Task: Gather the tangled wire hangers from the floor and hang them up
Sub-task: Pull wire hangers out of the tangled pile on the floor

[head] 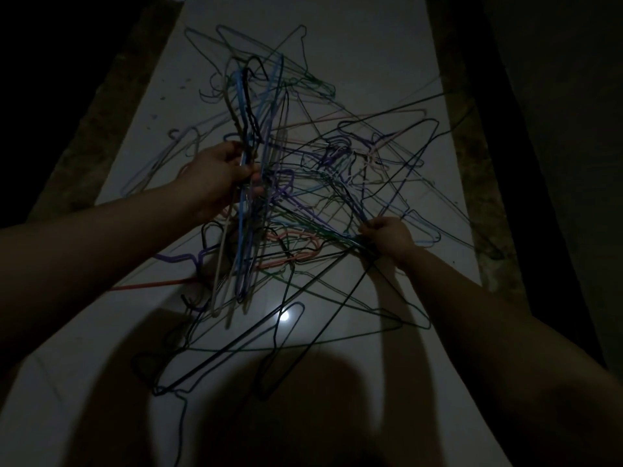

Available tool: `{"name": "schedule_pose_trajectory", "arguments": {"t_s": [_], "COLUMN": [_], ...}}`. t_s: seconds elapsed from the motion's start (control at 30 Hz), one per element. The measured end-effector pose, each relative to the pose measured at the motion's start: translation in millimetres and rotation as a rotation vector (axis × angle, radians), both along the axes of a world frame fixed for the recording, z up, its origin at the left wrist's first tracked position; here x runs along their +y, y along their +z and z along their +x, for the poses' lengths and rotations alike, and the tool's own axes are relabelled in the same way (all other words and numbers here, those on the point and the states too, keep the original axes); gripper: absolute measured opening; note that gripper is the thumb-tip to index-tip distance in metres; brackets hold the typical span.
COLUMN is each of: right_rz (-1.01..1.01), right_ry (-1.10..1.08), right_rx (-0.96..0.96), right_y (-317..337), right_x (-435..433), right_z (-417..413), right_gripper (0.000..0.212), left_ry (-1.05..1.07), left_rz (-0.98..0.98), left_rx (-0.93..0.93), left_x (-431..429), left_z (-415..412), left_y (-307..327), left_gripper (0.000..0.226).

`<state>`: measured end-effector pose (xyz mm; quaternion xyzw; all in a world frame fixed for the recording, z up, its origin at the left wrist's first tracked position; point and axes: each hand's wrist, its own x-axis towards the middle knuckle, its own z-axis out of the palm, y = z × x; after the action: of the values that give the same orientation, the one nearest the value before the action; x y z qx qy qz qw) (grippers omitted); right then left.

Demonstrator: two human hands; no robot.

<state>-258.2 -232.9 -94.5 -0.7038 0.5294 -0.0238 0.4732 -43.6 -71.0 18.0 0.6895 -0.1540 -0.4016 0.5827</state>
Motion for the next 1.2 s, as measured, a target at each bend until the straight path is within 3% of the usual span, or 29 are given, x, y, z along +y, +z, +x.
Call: {"name": "schedule_pose_trajectory", "arguments": {"t_s": [0.1,0.17,0.27,0.47,0.67,0.87,1.1,1.2], "right_rz": [-0.344,-0.466,-0.518,-0.535,-0.388,-0.38,-0.262,-0.329], "right_ry": [0.268,0.384,0.388,0.29,0.264,0.244,0.054,0.089], "right_rx": [0.283,0.419,0.387,0.19,0.283,0.272,0.159,0.28], "right_y": [-4.5,-6.3,-7.4,-5.5,-0.2,2.7,-2.4,-1.0], "right_x": [0.9,2.6,4.4,17.5,3.1,10.6,11.6,15.4], "right_z": [-3.2,-6.6,-12.3,-28.4,-18.7,-24.3,-36.3,-34.6], "right_gripper": [0.022,0.023,0.023,0.022,0.028,0.029,0.006,0.012], "left_ry": [-0.005,-0.016,-0.02,-0.038,-0.045,-0.038,-0.055,-0.053], "left_rz": [0.006,0.01,0.014,0.002,-0.006,-0.026,-0.012,-0.016], "left_rx": [-0.001,-0.004,-0.016,-0.007,0.003,-0.006,-0.007,-0.002], "left_x": [-0.1,0.7,1.7,2.8,2.7,2.7,3.3,1.1], "left_z": [-1.2,-0.5,1.3,-1.7,-4.8,-5.0,-7.7,-10.0], "left_y": [-0.1,-0.1,0.0,2.1,3.6,8.3,5.1,5.4], "left_gripper": [0.023,0.024,0.024,0.024,0.025,0.023,0.025,0.024]}}
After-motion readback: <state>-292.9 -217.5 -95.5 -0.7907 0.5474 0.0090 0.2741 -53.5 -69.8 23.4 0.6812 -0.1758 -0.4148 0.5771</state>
